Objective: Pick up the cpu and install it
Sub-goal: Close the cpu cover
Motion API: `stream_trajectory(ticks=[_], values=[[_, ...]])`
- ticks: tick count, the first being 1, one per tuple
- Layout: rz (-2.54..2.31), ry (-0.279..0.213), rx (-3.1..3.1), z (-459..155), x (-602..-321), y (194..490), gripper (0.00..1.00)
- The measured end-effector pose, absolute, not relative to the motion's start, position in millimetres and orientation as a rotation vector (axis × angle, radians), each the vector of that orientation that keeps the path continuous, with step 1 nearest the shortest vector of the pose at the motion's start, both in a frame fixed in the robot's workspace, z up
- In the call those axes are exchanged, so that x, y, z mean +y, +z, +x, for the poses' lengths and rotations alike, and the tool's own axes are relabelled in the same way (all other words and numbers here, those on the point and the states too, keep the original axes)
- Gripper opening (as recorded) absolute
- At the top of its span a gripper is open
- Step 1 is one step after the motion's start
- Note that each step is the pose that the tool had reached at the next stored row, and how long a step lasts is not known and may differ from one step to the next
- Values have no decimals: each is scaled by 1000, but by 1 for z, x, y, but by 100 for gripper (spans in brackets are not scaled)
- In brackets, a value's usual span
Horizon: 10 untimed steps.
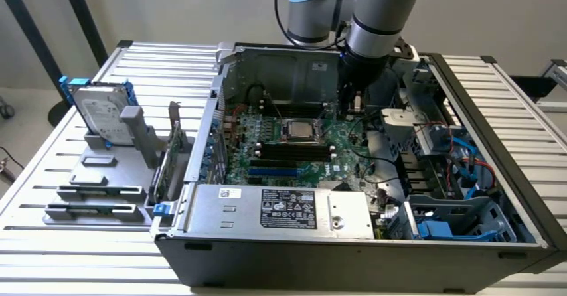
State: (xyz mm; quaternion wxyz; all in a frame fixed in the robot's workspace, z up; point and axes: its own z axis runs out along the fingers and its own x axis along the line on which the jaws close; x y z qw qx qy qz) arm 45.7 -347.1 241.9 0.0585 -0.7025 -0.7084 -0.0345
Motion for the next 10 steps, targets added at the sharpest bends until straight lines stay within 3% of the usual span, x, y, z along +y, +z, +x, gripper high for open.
stream_trajectory(ticks=[10], values=[[-2114,-68,-2127,22,-349,243,11]])
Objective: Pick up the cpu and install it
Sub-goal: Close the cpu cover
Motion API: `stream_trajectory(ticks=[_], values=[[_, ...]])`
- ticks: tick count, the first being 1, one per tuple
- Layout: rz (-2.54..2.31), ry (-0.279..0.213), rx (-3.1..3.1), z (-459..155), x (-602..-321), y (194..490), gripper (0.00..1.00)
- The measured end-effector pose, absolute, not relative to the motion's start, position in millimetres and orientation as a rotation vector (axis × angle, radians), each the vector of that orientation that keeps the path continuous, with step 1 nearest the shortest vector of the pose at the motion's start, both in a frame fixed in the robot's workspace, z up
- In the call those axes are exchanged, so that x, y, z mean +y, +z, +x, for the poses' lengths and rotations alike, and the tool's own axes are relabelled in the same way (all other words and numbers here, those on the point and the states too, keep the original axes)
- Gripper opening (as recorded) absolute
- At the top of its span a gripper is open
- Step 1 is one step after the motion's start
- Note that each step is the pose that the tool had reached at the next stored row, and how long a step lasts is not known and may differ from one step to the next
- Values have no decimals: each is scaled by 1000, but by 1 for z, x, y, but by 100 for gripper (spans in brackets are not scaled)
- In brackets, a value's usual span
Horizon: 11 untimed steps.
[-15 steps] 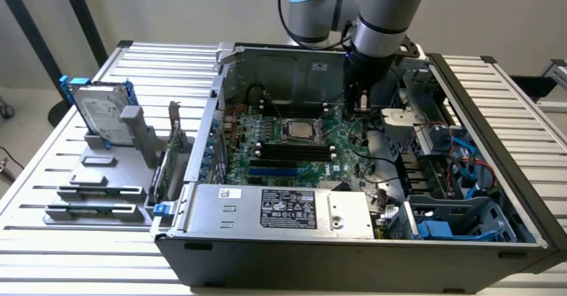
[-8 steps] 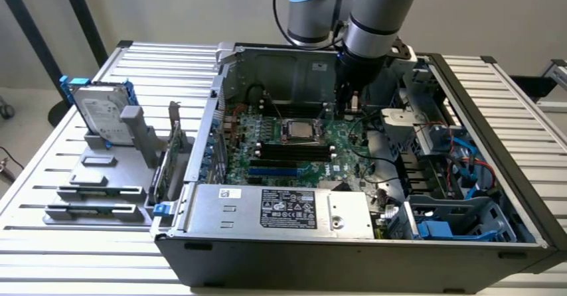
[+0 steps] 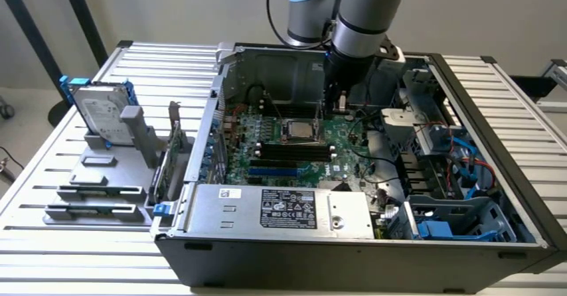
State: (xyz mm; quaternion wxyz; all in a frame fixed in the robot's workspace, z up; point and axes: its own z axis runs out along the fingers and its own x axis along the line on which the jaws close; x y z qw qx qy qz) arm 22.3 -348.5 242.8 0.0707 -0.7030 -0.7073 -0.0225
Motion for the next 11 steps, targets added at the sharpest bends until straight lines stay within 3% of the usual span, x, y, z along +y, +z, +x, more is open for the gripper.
stream_trajectory(ticks=[11], values=[[-2098,-27,-2106,-9,-349,243,11]])
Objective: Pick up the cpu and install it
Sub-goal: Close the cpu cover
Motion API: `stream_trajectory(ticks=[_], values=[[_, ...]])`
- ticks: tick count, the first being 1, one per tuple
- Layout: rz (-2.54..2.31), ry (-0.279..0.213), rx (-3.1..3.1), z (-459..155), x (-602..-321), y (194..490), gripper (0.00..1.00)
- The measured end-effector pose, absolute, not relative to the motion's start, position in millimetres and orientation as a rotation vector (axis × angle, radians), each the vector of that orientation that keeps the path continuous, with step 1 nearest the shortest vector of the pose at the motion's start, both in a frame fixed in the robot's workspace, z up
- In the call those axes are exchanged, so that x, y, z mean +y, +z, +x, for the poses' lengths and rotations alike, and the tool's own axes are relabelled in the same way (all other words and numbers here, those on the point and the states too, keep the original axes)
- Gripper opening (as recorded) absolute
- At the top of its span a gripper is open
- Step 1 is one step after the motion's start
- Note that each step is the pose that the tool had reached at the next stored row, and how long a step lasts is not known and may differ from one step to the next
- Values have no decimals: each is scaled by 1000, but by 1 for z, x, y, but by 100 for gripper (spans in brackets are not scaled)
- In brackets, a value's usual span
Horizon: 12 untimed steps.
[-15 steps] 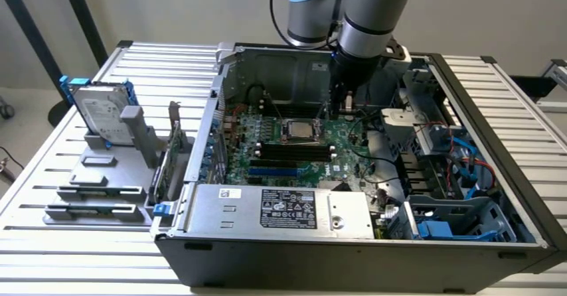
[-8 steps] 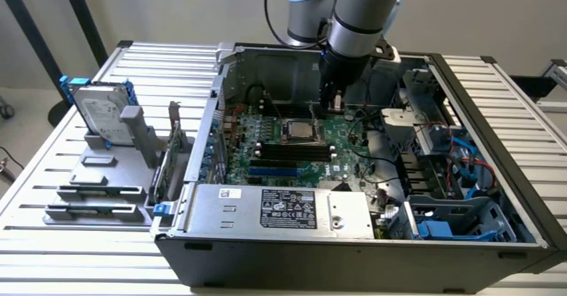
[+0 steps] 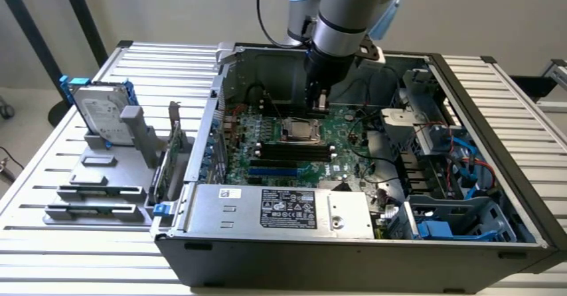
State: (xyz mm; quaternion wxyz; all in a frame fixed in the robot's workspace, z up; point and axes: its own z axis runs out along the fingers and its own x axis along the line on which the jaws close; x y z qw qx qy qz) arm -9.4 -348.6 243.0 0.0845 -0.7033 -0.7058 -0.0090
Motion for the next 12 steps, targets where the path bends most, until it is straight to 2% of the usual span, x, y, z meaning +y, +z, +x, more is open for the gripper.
stream_trajectory(ticks=[7,12], values=[[-2091,-15,-2097,-35,-349,240,11],[-2072,13,-2074,-37,-349,239,11]])
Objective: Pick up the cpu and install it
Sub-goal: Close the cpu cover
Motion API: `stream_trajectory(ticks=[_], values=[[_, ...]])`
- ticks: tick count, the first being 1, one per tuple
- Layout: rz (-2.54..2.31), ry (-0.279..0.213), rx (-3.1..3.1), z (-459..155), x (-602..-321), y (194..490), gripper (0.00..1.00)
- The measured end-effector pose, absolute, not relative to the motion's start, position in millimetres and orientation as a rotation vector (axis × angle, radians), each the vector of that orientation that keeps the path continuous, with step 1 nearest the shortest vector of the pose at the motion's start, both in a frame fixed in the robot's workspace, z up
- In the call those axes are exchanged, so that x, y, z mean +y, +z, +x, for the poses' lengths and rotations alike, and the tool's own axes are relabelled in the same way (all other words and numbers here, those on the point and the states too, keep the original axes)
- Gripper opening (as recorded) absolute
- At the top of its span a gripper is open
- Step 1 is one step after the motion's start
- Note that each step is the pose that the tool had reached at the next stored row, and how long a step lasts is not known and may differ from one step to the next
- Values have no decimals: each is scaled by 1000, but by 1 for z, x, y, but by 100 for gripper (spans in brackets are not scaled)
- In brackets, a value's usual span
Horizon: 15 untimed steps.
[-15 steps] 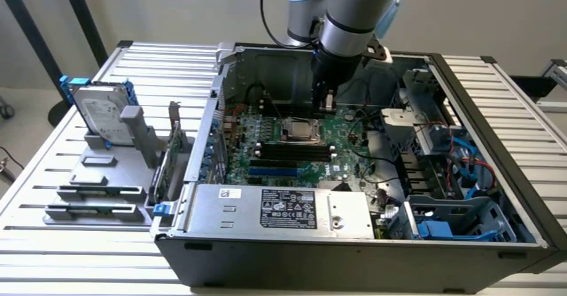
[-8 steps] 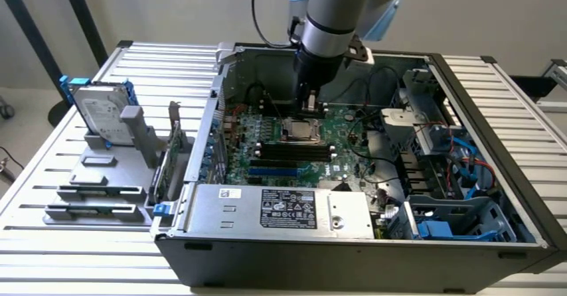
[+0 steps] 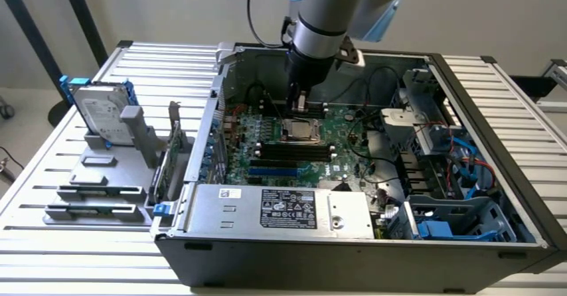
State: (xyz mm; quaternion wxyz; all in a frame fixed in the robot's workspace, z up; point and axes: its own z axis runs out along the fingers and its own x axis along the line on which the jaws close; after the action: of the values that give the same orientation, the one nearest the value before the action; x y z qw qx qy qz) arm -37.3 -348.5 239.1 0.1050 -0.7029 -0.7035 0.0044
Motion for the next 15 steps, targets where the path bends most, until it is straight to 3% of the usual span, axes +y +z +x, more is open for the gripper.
stream_trajectory(ticks=[5,15], values=[[-2054,42,-2052,-37,-349,237,11],[-2050,46,-2050,-36,-349,220,11]])
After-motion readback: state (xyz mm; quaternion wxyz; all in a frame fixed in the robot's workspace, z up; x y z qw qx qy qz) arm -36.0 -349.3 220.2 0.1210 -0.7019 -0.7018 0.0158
